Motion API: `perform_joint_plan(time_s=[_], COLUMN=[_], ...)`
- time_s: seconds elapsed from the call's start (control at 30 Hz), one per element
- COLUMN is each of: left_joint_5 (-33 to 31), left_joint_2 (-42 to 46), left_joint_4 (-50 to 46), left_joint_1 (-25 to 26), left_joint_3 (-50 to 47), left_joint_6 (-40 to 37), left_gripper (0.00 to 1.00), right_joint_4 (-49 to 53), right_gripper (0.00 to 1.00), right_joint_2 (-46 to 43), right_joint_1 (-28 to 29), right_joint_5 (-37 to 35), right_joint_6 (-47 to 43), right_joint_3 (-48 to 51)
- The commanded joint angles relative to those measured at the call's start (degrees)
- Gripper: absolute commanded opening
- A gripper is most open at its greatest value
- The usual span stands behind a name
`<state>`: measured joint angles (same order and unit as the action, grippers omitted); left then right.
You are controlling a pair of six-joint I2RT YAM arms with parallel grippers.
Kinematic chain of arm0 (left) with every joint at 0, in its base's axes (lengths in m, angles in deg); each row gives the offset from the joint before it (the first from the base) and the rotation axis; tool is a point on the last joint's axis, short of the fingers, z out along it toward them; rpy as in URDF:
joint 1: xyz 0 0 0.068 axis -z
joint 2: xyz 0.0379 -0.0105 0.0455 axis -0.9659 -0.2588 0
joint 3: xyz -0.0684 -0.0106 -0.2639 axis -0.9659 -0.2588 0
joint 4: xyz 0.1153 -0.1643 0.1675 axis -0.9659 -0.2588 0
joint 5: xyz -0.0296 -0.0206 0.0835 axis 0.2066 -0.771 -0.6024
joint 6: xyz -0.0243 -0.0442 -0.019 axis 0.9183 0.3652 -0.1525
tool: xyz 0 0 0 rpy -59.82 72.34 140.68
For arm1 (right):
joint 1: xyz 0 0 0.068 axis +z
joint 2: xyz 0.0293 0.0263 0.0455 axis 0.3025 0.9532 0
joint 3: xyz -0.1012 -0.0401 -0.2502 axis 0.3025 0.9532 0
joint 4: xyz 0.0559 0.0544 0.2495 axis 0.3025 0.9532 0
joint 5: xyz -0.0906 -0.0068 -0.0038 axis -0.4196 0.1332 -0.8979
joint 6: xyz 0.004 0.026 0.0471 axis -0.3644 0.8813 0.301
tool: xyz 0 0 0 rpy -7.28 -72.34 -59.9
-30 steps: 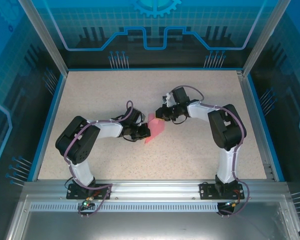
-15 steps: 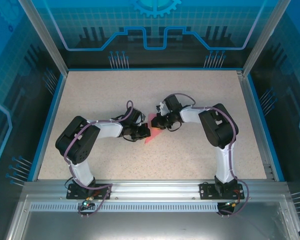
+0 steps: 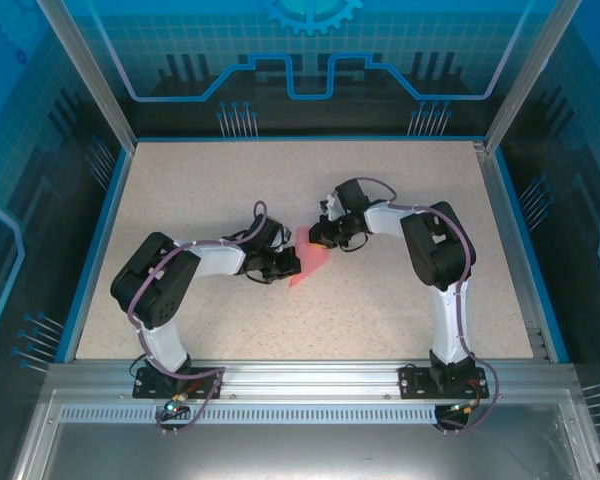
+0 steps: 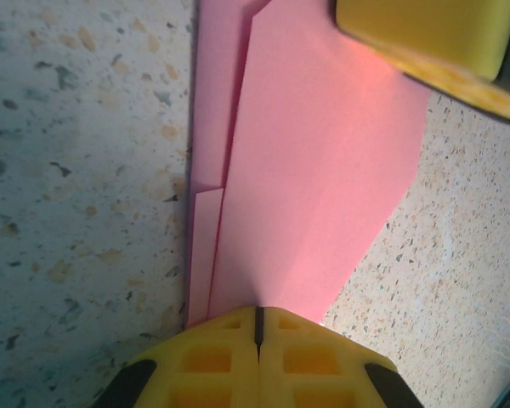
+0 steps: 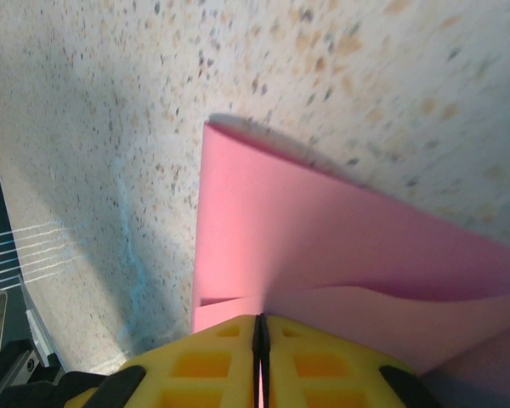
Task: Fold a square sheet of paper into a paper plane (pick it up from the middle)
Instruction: Fourth fold the wing at the center of the table.
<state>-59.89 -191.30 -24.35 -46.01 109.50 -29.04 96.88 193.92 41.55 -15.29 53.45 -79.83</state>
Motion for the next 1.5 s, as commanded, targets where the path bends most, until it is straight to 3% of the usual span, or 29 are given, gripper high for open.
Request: perform_joint_plan(time_s=[0.0,0.73,1.07,1.47], left_joint_5=[-4.6,-1.4,1.8,3.5], left_joint_2=[-2.2,-1.3,0.2,1.7], left_joint_4=[-8.1,-7.0,-4.4,-2.0], left_joint_1=[-0.5,-0.5,-0.4,-0.4], left_joint_3=[-3.5,-6.0,-9.3,-11.3], left_joint_6=[-1.8,-3.1,-2.3,-0.4], left_gripper=[0.00,0.00,0.00,0.00], right_joint_4=[1.6,5.3,7.1,6.1], right_gripper=[0.12,0.13,0.14,0.16], right_joint_2=[2.8,4.6,-0.2,-10.0], right_joint_1=[-3.7,-6.9,-6.9,-4.9], right_joint_5=[-5.6,-7.5,-6.2,-5.7], right_joint_6=[-1.6,-1.7,-3.2,-3.8], right_joint_3=[-2.1,-8.3,-7.9,0.5])
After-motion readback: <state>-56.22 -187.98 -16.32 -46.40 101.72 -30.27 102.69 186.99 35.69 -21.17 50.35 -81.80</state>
